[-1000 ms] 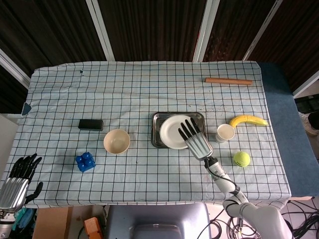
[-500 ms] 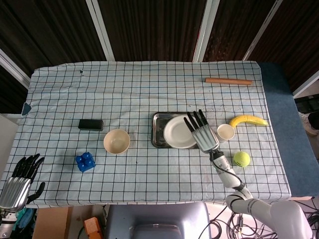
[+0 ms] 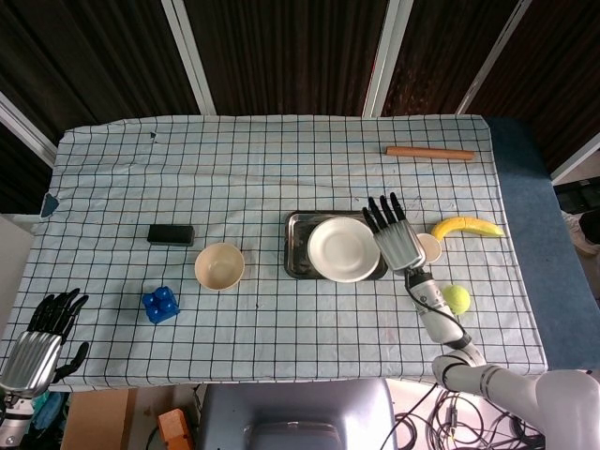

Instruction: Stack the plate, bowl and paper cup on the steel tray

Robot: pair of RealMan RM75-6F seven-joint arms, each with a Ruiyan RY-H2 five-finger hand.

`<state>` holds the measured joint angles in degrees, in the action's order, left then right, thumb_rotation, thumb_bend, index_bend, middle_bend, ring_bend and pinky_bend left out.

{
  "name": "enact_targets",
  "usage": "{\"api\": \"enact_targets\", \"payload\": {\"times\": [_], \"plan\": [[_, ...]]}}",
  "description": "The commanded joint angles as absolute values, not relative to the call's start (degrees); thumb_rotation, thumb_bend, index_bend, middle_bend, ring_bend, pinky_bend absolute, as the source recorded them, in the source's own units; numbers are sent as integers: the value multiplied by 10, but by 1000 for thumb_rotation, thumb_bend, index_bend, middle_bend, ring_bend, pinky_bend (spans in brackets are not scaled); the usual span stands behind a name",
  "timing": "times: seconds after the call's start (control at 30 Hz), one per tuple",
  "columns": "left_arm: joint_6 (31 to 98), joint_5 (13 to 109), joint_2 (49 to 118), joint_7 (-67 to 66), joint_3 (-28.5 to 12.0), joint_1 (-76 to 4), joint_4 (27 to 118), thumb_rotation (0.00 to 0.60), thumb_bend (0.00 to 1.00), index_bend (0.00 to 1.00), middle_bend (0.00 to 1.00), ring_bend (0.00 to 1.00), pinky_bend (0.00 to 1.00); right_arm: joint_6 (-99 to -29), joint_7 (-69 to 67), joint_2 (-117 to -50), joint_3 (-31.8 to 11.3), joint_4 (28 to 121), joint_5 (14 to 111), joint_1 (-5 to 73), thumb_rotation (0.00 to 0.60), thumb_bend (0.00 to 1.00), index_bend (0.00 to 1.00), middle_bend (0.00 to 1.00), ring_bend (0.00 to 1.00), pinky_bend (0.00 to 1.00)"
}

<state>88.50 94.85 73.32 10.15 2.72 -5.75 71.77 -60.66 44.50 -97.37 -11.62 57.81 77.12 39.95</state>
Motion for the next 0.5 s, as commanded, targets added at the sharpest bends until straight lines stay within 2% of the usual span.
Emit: {"api": "enact_targets", "payload": {"times": [0.03,0.17,0.3,0.4,0.5], "plan": [[893,960,728,120,31,-59,720,600,413,0,0,0,0,-654,413,-949,-113,622,785,378,600,23,0,0,0,0],[897,989,721,151,37,-74,726,600,413,15,0,0,0,-749,360,-885,-80,731,825,312,600,23,0,0,0,0],[888,1022,722,160,38,-104,743,600,414,128,0,0,0,-855,322,-793,-24,853,863,216,600,27,0,0,0,0],[869,1036,729,151,32,-130,765,600,415,215,0,0,0,-916,291,-744,15,893,883,154,600,27,0,0,0,0],[836,1041,739,137,25,-159,796,600,417,242,0,0,0,-958,253,-718,38,893,893,108,600,27,0,0,0,0]]}}
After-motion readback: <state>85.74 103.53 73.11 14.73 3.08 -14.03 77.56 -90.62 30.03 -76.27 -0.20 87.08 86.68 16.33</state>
